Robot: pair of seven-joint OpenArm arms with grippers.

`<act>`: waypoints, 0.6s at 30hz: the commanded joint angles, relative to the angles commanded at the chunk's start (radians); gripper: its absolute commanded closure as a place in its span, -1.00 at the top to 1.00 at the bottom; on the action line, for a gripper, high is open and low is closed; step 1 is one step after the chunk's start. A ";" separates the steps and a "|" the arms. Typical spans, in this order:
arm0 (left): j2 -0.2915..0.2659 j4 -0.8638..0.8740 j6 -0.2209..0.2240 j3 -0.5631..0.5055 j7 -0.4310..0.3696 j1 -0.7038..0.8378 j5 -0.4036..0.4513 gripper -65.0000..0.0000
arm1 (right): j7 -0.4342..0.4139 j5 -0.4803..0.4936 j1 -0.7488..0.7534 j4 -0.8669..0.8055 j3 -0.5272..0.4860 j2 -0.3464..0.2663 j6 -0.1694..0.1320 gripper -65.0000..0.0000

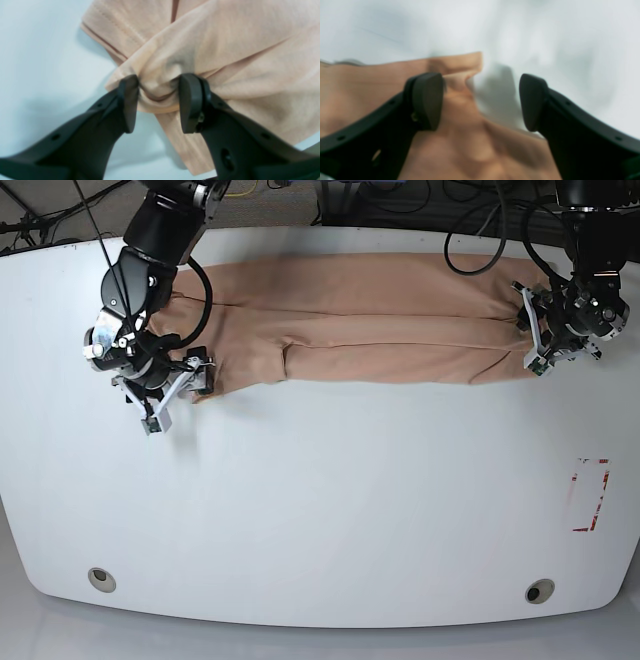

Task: Fold the T-shirt properly
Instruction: 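Pull the folded shirt with the right gripper toward its collar end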

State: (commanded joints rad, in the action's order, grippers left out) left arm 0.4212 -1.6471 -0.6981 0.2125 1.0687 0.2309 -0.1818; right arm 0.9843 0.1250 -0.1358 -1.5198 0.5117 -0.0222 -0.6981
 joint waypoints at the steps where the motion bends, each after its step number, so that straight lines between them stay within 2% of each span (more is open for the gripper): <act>1: 0.000 0.000 0.000 0.000 0.000 0.000 0.000 -0.25 | -0.002 -0.002 0.000 0.002 0.000 0.003 0.000 0.37; 6: 0.000 0.000 0.000 0.000 0.000 0.000 0.000 -0.25 | -0.005 -0.005 0.000 0.003 -0.002 0.038 0.000 0.37; 13: 0.002 0.000 0.000 0.000 0.000 -0.002 0.000 -0.25 | -0.014 -0.005 -0.015 0.031 -0.002 0.037 0.000 0.33; 15: 0.002 0.000 0.000 0.000 0.000 -0.002 0.000 -0.25 | -0.014 -0.006 -0.015 0.048 -0.002 0.035 0.000 0.16; 18: 0.002 0.002 0.000 0.000 0.000 -0.002 0.000 -0.25 | -0.017 -0.006 -0.023 0.068 -0.002 0.020 0.000 -0.23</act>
State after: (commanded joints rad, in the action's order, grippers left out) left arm 0.4227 -1.6456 -0.6981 0.2125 1.0687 0.2294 -0.1818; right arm 0.9674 0.1189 -0.1588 -1.4523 0.5102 -0.0023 -0.6981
